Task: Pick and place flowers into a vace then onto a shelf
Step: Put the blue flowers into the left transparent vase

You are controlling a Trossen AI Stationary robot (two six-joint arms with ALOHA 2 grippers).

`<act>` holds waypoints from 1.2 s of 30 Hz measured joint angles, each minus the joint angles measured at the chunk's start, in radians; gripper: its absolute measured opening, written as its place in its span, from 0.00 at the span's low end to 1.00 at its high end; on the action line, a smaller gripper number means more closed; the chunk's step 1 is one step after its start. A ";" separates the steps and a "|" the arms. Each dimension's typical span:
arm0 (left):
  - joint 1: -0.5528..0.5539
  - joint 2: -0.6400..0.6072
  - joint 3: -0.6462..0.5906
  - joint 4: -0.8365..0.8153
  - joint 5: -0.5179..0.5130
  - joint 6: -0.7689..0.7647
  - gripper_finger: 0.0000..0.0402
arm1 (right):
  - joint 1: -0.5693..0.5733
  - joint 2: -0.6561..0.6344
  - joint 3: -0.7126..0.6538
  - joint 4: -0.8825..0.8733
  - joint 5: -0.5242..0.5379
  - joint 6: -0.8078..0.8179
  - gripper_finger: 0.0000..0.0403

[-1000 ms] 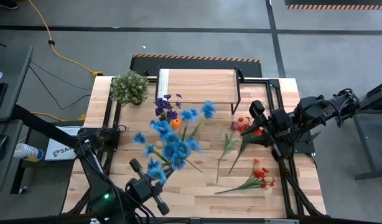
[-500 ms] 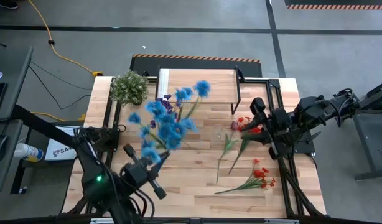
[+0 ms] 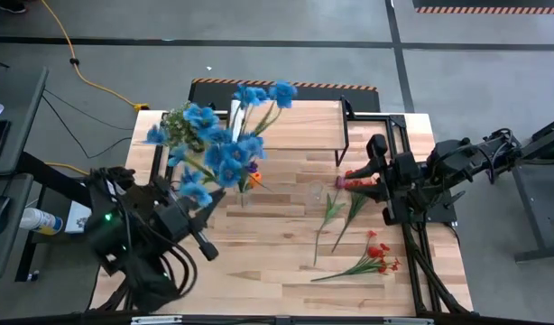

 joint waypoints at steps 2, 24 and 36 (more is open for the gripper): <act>0.000 -0.020 -0.004 0.001 0.001 0.013 0.08 | 0.000 0.000 0.000 0.000 0.008 0.000 0.23; 0.000 -0.467 -0.848 0.000 0.003 -0.563 0.08 | 0.000 0.000 0.000 0.002 0.110 0.000 0.23; 0.000 -0.512 -1.037 0.002 0.001 -0.735 0.08 | 0.000 0.000 0.000 0.002 0.215 0.000 0.23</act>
